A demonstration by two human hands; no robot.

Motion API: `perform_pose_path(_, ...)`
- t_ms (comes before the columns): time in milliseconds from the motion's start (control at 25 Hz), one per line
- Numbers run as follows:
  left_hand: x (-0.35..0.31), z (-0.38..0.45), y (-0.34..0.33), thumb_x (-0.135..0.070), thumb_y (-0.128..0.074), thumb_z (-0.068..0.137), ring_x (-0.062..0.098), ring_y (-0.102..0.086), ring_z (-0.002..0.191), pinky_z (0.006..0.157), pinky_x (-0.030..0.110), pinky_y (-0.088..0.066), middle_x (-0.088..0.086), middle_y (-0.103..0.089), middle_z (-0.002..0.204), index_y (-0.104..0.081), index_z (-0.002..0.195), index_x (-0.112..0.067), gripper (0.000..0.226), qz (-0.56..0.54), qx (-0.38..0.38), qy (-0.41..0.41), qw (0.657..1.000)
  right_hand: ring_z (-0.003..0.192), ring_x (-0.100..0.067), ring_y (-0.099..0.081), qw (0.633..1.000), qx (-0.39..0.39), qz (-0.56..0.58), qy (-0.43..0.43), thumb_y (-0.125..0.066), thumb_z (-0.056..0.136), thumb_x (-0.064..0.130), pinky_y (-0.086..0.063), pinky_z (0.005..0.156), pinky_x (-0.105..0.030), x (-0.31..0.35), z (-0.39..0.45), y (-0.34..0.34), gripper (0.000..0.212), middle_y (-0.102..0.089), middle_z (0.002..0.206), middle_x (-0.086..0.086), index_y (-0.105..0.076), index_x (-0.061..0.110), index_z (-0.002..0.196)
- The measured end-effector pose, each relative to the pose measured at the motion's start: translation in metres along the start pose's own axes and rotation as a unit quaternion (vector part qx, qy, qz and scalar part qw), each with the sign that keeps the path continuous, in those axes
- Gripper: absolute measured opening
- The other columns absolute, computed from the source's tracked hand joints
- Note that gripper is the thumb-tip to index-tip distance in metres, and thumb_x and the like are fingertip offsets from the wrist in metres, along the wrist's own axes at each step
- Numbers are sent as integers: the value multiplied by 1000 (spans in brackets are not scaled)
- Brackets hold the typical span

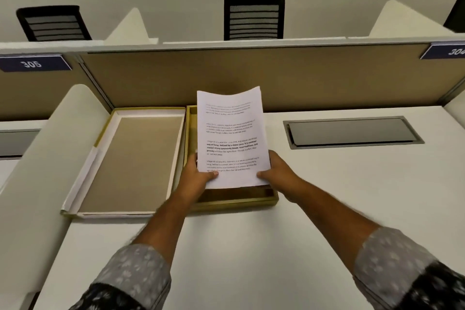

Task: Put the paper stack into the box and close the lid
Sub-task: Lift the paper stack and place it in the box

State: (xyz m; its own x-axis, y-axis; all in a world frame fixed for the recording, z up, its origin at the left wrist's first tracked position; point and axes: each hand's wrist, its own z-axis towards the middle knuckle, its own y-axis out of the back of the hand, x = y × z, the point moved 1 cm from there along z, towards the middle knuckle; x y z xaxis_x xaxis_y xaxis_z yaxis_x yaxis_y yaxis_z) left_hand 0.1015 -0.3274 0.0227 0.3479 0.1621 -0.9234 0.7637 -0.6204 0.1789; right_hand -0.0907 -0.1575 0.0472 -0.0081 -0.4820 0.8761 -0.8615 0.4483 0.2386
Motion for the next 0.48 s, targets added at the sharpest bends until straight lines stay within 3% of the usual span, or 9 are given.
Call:
perform_pose_path(120, 20, 26, 3, -3, -81, 88, 27, -66, 123, 102, 42, -56, 7, -68, 139, -52, 146, -11, 65, 56, -38, 36, 997, 141, -32, -54, 997, 8, -60, -42, -64, 98, -2, -53, 110, -44, -4, 32, -20, 64, -56, 155, -8, -44, 15, 156)
perform_pose_path(240, 40, 34, -1, -8, -78, 91, 23, -64, 122, 103, 38, -52, 7, -67, 142, -51, 146, -13, 62, 94, -60, 32, 993, 142, -33, -53, 993, 2, -96, -71, -65, 99, 2, -49, 114, -41, -20, 47, -29, 64, -54, 158, -11, -42, 10, 158)
perform_pose_path(400, 48, 32, -1, -15, -75, 95, 25, -62, 127, 101, 36, -50, 5, -65, 146, -47, 152, -18, 64, 89, -51, 25, 994, 142, -31, -52, 992, 23, -90, -89, -64, 102, 8, -52, 100, -34, -22, 51, -27, 64, -51, 159, -7, -38, 14, 160)
perform_pose_path(480, 45, 30, 3, -15, -75, 96, 26, -61, 129, 99, 33, -49, 5, -64, 147, -47, 152, -18, 63, 91, -40, 24, 995, 142, -31, -52, 991, 25, -101, -83, -65, 102, 10, -52, 103, -37, -20, 48, -26, 63, -51, 159, -6, -39, 15, 159)
